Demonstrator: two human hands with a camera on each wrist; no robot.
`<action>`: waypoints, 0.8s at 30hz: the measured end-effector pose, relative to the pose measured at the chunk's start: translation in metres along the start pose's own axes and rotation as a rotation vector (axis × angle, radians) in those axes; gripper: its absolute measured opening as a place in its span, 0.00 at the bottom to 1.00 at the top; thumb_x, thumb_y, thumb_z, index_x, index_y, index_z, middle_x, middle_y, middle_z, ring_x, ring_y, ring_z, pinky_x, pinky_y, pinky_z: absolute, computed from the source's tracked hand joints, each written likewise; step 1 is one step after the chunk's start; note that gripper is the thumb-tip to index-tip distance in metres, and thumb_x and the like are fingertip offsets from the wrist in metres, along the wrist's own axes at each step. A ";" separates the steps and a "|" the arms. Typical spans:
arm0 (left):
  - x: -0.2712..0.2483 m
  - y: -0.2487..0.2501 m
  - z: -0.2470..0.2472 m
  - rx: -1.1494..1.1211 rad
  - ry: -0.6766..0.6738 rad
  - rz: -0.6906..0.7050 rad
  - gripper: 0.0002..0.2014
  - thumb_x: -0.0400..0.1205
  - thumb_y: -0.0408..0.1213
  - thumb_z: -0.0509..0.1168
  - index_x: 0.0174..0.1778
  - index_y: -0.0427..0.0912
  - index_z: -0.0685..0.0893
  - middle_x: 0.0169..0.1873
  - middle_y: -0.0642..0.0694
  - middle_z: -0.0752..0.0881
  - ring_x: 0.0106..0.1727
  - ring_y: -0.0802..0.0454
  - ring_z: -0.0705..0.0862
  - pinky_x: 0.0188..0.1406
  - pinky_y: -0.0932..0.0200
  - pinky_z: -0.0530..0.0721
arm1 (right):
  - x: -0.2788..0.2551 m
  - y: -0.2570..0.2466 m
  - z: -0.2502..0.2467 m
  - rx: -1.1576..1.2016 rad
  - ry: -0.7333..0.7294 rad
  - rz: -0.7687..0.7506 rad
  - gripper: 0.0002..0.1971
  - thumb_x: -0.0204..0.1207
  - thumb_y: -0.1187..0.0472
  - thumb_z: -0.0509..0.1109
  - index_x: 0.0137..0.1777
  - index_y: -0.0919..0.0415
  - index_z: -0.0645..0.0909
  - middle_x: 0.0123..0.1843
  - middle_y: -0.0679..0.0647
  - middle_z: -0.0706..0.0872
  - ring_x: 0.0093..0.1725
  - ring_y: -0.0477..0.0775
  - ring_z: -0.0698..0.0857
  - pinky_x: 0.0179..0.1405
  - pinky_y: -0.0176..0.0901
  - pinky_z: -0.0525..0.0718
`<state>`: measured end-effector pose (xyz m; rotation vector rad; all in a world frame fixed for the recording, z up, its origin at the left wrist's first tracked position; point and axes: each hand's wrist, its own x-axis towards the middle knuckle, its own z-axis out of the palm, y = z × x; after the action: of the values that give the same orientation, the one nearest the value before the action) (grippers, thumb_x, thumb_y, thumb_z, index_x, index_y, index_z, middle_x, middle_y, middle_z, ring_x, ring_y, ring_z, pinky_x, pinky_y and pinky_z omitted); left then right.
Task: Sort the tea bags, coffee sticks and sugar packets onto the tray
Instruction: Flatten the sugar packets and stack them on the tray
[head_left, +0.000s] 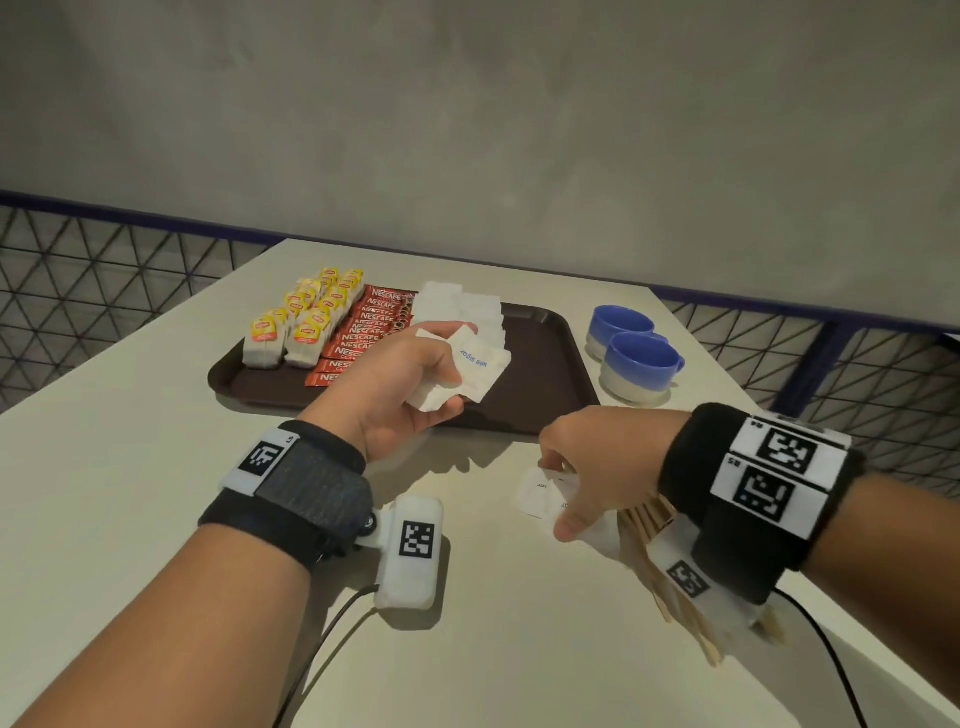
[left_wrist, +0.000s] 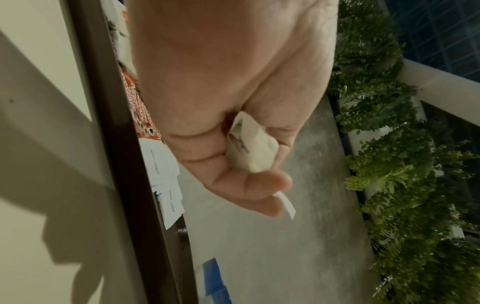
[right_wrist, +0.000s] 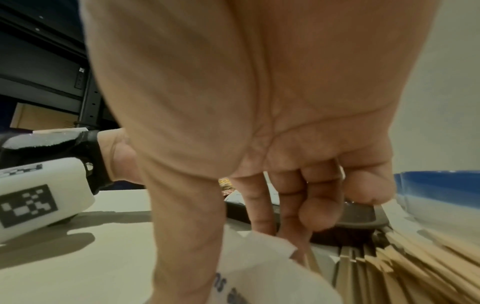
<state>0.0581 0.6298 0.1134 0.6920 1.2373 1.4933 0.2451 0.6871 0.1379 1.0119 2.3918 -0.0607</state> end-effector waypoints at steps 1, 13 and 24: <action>0.000 0.000 0.000 0.010 -0.016 -0.006 0.28 0.78 0.19 0.58 0.65 0.50 0.88 0.66 0.40 0.88 0.58 0.43 0.89 0.30 0.60 0.86 | 0.001 -0.001 -0.001 -0.006 -0.005 0.005 0.31 0.71 0.37 0.80 0.66 0.56 0.82 0.54 0.53 0.90 0.51 0.55 0.90 0.56 0.46 0.90; 0.006 0.001 -0.009 -0.046 -0.105 -0.033 0.32 0.77 0.14 0.56 0.65 0.51 0.90 0.69 0.38 0.87 0.58 0.31 0.92 0.34 0.55 0.91 | -0.001 -0.015 -0.002 -0.084 0.102 -0.083 0.22 0.73 0.44 0.81 0.63 0.53 0.83 0.52 0.51 0.87 0.47 0.52 0.86 0.55 0.45 0.89; 0.019 -0.007 -0.004 -0.026 -0.078 -0.020 0.31 0.74 0.14 0.54 0.54 0.51 0.93 0.64 0.39 0.90 0.64 0.38 0.89 0.43 0.49 0.90 | -0.011 0.007 -0.027 1.158 0.287 -0.264 0.10 0.76 0.50 0.77 0.57 0.47 0.89 0.39 0.45 0.92 0.31 0.42 0.85 0.29 0.35 0.79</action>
<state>0.0508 0.6462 0.1025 0.7120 1.1610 1.4499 0.2441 0.6919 0.1670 1.1686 2.6887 -1.6310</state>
